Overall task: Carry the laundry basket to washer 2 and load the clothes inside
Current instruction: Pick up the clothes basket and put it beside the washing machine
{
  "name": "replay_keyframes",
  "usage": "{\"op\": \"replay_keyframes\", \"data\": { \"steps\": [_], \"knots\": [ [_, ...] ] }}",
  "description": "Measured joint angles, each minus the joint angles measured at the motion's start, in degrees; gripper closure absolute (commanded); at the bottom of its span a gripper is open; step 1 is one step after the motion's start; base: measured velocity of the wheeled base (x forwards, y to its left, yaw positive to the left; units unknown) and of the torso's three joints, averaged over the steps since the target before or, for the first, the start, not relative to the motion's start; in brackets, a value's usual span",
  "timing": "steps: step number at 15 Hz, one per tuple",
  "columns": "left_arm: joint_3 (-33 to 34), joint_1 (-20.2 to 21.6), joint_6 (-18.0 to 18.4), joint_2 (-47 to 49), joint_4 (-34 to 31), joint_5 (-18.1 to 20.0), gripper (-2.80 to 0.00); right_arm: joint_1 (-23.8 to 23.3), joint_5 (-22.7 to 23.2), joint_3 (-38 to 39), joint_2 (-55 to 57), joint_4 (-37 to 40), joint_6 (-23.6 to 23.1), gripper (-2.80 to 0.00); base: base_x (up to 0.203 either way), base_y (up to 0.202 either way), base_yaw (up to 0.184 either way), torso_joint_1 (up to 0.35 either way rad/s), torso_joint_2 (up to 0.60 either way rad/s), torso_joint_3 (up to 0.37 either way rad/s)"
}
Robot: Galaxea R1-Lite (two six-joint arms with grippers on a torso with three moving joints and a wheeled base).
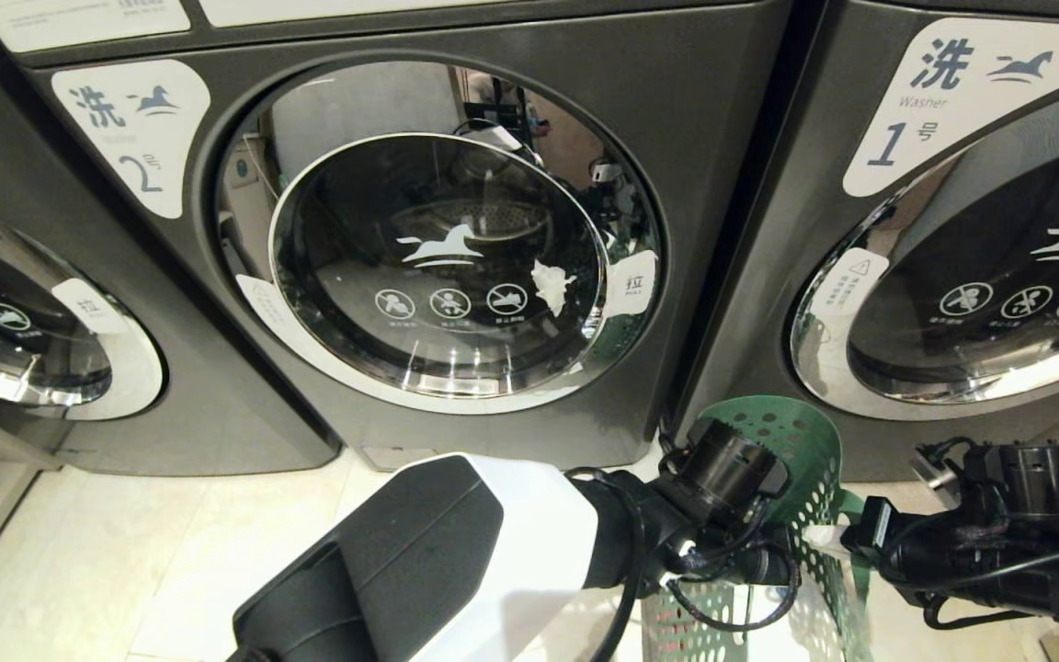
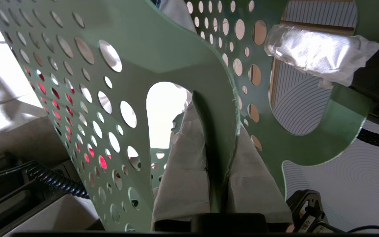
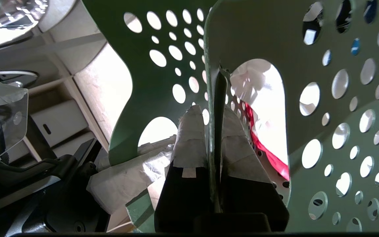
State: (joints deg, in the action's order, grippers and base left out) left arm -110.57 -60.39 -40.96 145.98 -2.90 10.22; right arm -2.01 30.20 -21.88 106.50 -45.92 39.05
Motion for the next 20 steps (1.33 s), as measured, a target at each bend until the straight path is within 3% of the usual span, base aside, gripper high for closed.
{"op": "replay_keyframes", "data": {
  "steps": [10,14,20],
  "knots": [
    [-0.04,-0.27,0.0,-0.28,-0.02,-0.13,0.0,-0.05,-0.96,0.8,0.22,0.0,0.01,0.0,0.0,0.0,0.0,0.001,0.0,-0.188],
    [-0.04,-1.01,0.06,0.26,1.49,-3.19,0.0,-0.11,-0.96,1.05,0.22,0.04,0.01,0.0,0.0,0.0,0.0,0.001,0.0,-0.023],
    [0.03,-1.27,2.86,0.62,0.92,-3.08,0.0,-0.1,-0.94,0.99,0.22,0.04,0.01,0.0,0.0,0.0,0.0,0.0,0.0,0.0]
  ]
}}
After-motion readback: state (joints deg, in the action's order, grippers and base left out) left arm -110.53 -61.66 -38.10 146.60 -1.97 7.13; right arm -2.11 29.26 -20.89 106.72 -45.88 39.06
